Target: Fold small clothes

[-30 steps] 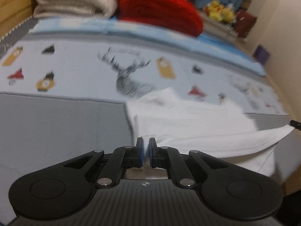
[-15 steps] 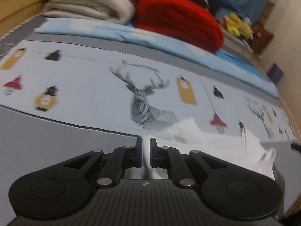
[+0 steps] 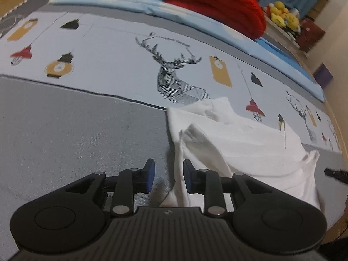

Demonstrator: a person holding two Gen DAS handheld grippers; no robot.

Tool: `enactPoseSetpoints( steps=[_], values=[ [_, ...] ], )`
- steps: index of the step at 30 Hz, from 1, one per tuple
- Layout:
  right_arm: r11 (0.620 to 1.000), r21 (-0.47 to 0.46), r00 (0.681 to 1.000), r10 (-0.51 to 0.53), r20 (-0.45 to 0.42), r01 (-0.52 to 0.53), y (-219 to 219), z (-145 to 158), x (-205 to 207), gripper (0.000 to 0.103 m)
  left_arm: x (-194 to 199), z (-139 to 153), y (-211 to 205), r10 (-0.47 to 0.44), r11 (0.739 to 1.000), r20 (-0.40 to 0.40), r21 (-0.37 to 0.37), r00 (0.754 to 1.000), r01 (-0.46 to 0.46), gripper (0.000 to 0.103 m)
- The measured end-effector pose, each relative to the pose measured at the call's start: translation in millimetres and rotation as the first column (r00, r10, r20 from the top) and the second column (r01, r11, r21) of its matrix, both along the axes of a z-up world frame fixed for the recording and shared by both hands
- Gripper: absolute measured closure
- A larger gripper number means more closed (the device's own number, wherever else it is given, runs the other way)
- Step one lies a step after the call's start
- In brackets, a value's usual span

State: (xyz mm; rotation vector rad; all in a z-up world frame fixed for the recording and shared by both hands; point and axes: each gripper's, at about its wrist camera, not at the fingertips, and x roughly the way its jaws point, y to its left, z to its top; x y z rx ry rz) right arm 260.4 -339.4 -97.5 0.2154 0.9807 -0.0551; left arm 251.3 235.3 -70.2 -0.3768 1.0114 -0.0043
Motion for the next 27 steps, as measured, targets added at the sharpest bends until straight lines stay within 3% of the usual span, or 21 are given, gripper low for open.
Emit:
enactPoseSetpoints(
  steps=[4, 8, 13, 19, 20, 21, 27],
  values=[
    [0.999, 0.019, 0.999, -0.035, 0.000, 0.035, -6, -6, 13, 0.087, 19, -6, 1, 0.018, 0.999, -0.014, -0.043, 1.000, -0.019, 0.071],
    [1.000, 0.009, 1.000, 0.028, -0.003, -0.028, 4, -12, 28, 0.086, 35, -10, -10, -0.010, 1.000, -0.023, -0.017, 1.000, 0.010, 0.062],
    [0.997, 0.013, 0.996, 0.075, -0.040, -0.074, 13, -26, 48, 0.078, 53, -18, -20, -0.029, 1.000, -0.044, -0.006, 0.999, 0.029, 0.062],
    [0.995, 0.029, 0.993, 0.094, -0.065, -0.092, 16, -38, 68, 0.080, 70, -26, -30, -0.045, 0.999, -0.044, -0.003, 0.998, 0.045, 0.065],
    [0.995, 0.029, 0.994, 0.098, -0.055, -0.096, 17, -37, 70, 0.092, 72, -26, -32, -0.053, 0.999, -0.036, 0.000, 0.998, 0.053, 0.082],
    [0.994, 0.031, 0.994, 0.103, -0.038, -0.102, 17, -35, 72, 0.096, 75, -25, -33, -0.063, 0.998, -0.026, 0.005, 0.998, 0.064, 0.090],
    [0.997, 0.075, 0.982, 0.010, 0.187, -0.025, 11, 0, 74, 0.098, 83, -1, -25, 0.024, 0.999, 0.139, 0.027, 0.990, -0.028, 0.091]
  ],
)
